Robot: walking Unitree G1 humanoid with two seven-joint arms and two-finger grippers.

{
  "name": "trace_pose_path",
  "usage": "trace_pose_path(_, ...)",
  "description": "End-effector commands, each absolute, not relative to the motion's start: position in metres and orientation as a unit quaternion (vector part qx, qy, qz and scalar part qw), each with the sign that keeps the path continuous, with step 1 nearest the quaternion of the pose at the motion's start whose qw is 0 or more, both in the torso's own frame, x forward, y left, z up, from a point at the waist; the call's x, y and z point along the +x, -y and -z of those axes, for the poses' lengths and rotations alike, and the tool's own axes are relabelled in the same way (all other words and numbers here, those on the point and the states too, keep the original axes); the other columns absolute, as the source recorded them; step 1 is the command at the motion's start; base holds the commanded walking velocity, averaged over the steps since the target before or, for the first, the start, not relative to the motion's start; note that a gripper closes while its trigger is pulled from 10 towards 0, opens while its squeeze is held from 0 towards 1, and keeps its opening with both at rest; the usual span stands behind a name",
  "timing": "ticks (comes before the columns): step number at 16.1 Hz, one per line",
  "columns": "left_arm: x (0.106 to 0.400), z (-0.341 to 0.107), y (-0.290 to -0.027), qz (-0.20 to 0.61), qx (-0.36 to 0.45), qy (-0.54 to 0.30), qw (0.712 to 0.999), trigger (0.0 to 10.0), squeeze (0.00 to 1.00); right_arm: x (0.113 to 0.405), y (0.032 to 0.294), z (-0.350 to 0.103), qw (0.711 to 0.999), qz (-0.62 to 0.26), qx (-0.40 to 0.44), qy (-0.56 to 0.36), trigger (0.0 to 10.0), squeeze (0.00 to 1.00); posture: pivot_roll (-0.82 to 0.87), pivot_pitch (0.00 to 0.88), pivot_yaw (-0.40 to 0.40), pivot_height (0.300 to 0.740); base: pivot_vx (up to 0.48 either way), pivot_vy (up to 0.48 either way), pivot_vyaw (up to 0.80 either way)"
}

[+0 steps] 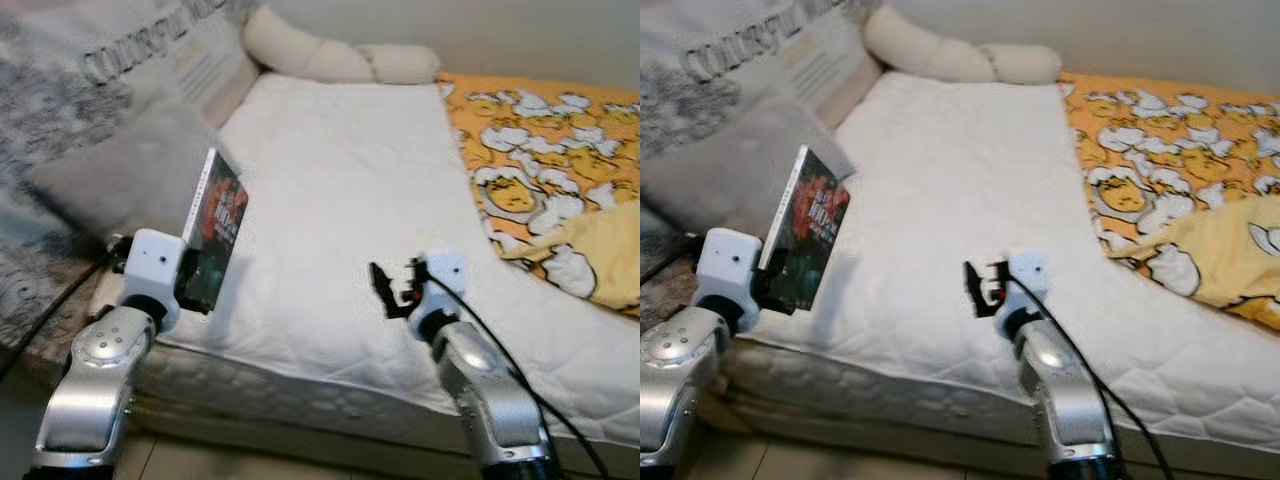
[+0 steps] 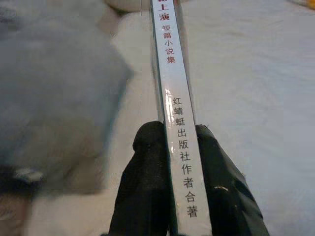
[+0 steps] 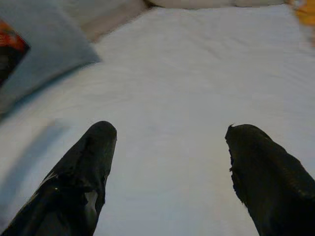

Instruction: Clean up the room

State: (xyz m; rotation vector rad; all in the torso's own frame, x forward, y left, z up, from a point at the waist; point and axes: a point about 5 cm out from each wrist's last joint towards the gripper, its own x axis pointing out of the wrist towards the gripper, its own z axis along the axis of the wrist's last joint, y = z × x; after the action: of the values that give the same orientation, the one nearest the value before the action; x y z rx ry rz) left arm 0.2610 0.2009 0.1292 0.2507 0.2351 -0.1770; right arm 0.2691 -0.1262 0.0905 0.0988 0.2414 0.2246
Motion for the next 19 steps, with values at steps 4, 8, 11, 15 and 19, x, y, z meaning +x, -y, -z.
trace_pose_path(4,0.2637,-0.1412,-0.1998,0.094,0.134,-0.091,0.982,10.0,0.0,0.2716,0.1275,-0.0929,0.986,-0.103,0.057,-0.118,10.0,0.0,0.04,0.0,-0.005,0.74,0.319,0.0,0.0)
trace_pose_path(8,0.2638,-0.1412,-0.1992,0.095,0.134,-0.091,0.982,10.0,0.0,0.272,0.1282,-0.0927,0.986,-0.101,0.058,-0.119,10.0,0.0,0.04,0.0,-0.005,0.74,0.319,0.0,0.0)
trace_pose_path(11,0.2638,-0.1409,-0.199,0.096,0.134,-0.091,0.982,10.0,0.0,0.272,0.1284,-0.0922,0.986,-0.1,0.058,-0.12,10.0,0.0,0.04,0.0,-0.005,0.74,0.307,0.0,0.0)
trace_pose_path(15,0.2644,-0.1406,-0.1987,0.095,0.139,-0.088,0.982,10.0,0.0,0.2722,0.1284,-0.0913,0.986,-0.098,0.059,-0.121,10.0,0.0,0.04,0.0,-0.004,0.74,0.073,0.0,0.0)
trace_pose_path(19,0.2643,-0.1403,-0.1991,0.093,0.141,-0.089,0.982,10.0,0.0,0.2722,0.1276,-0.0906,0.986,-0.098,0.06,-0.122,10.0,0.0,0.04,0.0,-0.004,0.74,0.0,0.0,0.0)
